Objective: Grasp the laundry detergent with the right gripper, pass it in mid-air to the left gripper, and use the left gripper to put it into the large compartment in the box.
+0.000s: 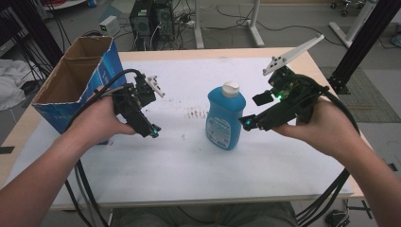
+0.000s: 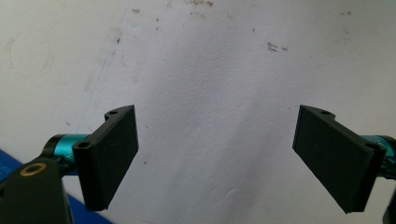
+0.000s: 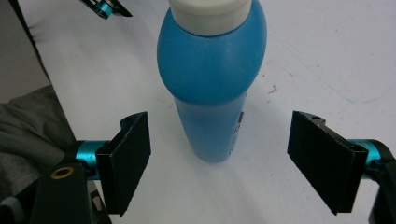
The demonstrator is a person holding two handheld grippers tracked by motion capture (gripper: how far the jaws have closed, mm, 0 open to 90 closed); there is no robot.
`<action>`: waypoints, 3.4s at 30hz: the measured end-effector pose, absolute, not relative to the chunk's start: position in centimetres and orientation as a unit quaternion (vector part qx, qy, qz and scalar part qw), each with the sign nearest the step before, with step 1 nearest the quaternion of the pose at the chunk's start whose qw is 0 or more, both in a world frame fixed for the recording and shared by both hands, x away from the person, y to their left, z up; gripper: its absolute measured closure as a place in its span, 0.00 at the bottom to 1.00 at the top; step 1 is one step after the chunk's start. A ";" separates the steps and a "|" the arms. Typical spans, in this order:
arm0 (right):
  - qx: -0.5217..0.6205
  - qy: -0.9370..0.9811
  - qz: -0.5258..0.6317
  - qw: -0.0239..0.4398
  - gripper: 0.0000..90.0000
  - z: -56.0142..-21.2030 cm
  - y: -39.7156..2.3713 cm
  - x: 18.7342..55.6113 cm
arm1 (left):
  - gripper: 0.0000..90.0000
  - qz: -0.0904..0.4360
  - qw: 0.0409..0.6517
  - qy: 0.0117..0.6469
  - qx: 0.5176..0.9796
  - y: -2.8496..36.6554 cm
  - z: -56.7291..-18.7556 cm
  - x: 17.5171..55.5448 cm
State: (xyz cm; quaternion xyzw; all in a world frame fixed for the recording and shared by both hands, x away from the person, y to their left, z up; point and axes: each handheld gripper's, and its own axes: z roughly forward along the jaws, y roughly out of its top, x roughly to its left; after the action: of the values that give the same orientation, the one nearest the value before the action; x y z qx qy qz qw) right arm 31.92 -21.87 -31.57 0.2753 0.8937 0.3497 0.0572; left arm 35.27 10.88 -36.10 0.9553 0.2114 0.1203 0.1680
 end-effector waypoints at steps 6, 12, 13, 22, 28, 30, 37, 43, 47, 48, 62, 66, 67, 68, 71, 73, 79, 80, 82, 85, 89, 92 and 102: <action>0.281 0.892 0.350 0.063 0.23 -32.6 -21.1 31.7 | 0.16 0.121 0.169 0.214 0.955 11.1 -36.0 35.3; 0.286 0.891 0.346 0.069 0.23 -33.6 -20.4 31.8 | 0.16 0.120 0.170 0.215 0.954 11.3 -36.0 35.4; 0.285 0.891 0.346 0.070 0.23 -33.7 -20.4 31.8 | 0.16 0.120 0.170 0.215 0.954 11.3 -36.0 35.4; 0.289 0.889 0.345 0.081 0.23 -34.7 -19.7 31.9 | 0.16 0.123 0.171 0.215 0.954 11.4 -35.8 35.3; 0.297 0.885 0.347 0.087 0.23 -35.3 -19.4 32.1 | 0.16 0.123 0.170 0.215 0.954 11.4 -35.7 35.4; 0.297 0.885 0.347 0.088 0.23 -35.4 -19.3 32.1 | 0.16 0.125 0.169 0.215 0.954 11.4 -35.7 35.4; 0.301 0.883 0.350 0.088 0.23 -36.0 -18.9 32.0 | 0.16 0.125 0.171 0.216 0.953 11.4 -35.6 35.3; 0.303 0.879 0.355 0.095 0.23 -36.2 -18.4 32.1 | 0.16 0.125 0.170 0.215 0.953 11.3 -35.6 35.3; 0.304 0.880 0.352 0.098 0.23 -36.4 -17.9 32.1 | 0.16 0.126 0.169 0.215 0.954 11.3 -35.7 35.3; 0.305 0.879 0.352 0.098 0.23 -36.4 -17.9 32.1 | 0.16 0.126 0.169 0.215 0.954 11.3 -35.7 35.3; 0.306 0.877 0.354 0.109 0.30 -36.4 -17.5 32.1 | 0.16 0.127 0.169 0.216 0.953 11.4 -35.6 35.3; 0.308 0.876 0.353 0.112 0.33 -36.4 -17.6 32.1 | 0.16 0.127 0.168 0.216 0.953 11.4 -35.6 35.2; 0.305 0.876 0.355 0.113 0.34 -36.4 -17.6 32.1 | 0.16 0.127 0.168 0.217 0.953 11.4 -35.6 35.2; 0.306 0.876 0.355 0.114 0.34 -36.4 -17.6 32.1 | 0.16 0.127 0.169 0.216 0.953 11.4 -35.6 35.2; 0.306 0.875 0.356 0.115 0.36 -36.3 -17.5 32.1 | 0.16 0.127 0.168 0.217 0.953 11.4 -35.6 35.2; 0.306 0.876 0.355 0.116 0.37 -36.4 -17.5 32.1 | 0.16 0.127 0.169 0.218 0.953 11.4 -35.6 35.2; 0.305 0.875 0.358 0.118 0.38 -36.3 -17.4 32.1 | 0.16 0.128 0.168 0.218 0.953 11.5 -35.6 35.1; 0.304 0.875 0.358 0.118 0.39 -36.3 -17.4 32.0 | 0.16 0.128 0.167 0.217 0.953 11.5 -35.6 35.1; 0.304 0.875 0.358 0.118 0.39 -36.4 -17.4 32.0 | 0.16 0.128 0.167 0.217 0.953 11.5 -35.6 35.1; 0.303 0.875 0.359 0.118 0.40 -36.4 -17.4 32.0 | 0.16 0.128 0.167 0.217 0.953 11.5 -35.5 35.1; 0.304 0.873 0.361 0.119 0.41 -36.4 -17.5 32.0 | 0.16 0.128 0.167 0.216 0.953 11.5 -35.5 35.1; 0.304 0.873 0.361 0.120 0.42 -36.4 -17.5 32.0 | 0.16 0.128 0.167 0.217 0.953 11.4 -35.5 35.1; 0.308 0.872 0.360 0.123 0.47 -36.5 -17.5 32.0 | 0.16 0.129 0.169 0.216 0.953 11.4 -35.5 35.1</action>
State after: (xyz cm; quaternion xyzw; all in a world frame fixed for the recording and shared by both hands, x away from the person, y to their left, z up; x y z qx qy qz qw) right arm 32.02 -17.52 -36.52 0.3077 0.8719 0.3605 0.1230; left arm 35.08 11.39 -35.52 0.9529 0.2163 0.1287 0.1693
